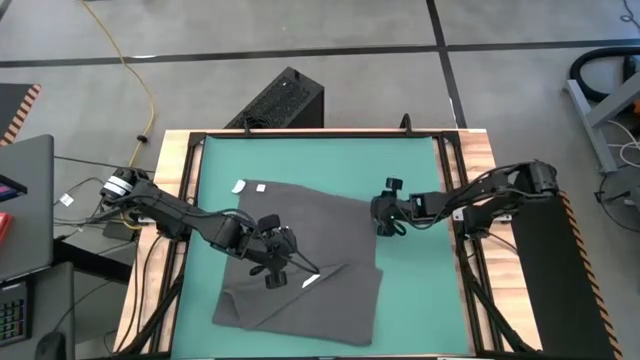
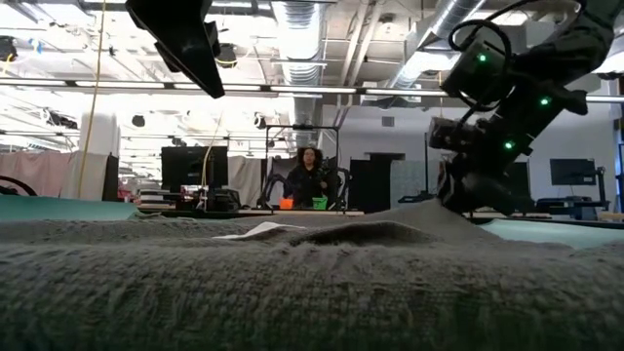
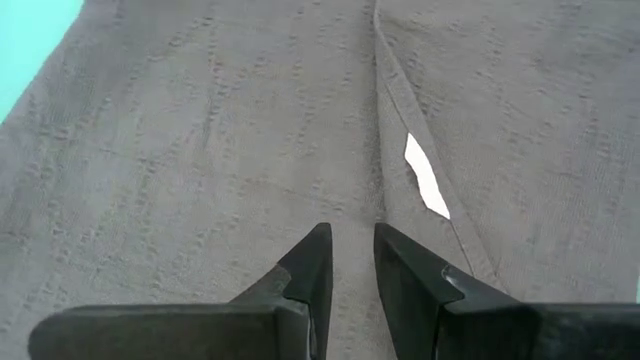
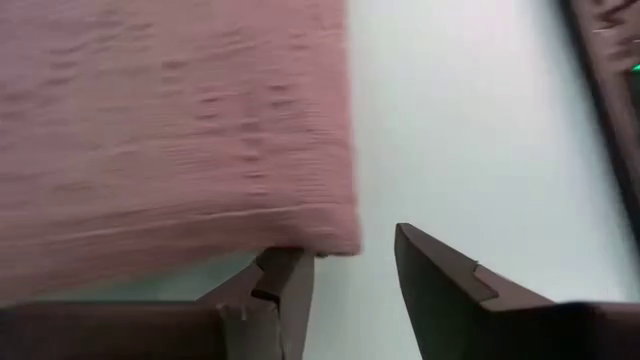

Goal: Roll towel
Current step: Roll the gray towel on the table

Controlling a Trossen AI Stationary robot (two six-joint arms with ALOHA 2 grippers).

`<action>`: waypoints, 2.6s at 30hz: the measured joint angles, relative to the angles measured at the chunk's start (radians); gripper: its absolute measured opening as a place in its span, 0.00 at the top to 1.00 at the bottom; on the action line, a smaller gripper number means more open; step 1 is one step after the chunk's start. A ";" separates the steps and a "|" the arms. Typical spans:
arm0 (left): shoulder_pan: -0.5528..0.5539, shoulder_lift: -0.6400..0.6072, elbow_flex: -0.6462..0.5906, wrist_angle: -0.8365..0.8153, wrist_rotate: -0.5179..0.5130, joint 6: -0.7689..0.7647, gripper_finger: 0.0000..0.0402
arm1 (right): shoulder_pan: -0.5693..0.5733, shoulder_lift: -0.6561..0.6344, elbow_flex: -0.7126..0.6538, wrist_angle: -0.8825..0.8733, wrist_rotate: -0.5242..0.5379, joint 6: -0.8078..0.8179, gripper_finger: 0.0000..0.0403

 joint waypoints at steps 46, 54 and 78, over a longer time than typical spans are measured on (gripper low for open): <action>-0.424 -0.224 -0.005 -0.022 0.167 -0.002 0.93 | 0.503 -0.077 0.363 -0.374 -0.391 0.786 0.70; -0.539 -0.162 -0.005 0.029 0.117 -0.075 0.85 | 0.663 -0.077 0.363 -0.399 -0.322 1.014 0.70; -0.604 0.072 -0.006 0.077 -0.061 0.172 0.51 | 0.683 -0.074 0.363 -0.550 -0.168 1.158 0.43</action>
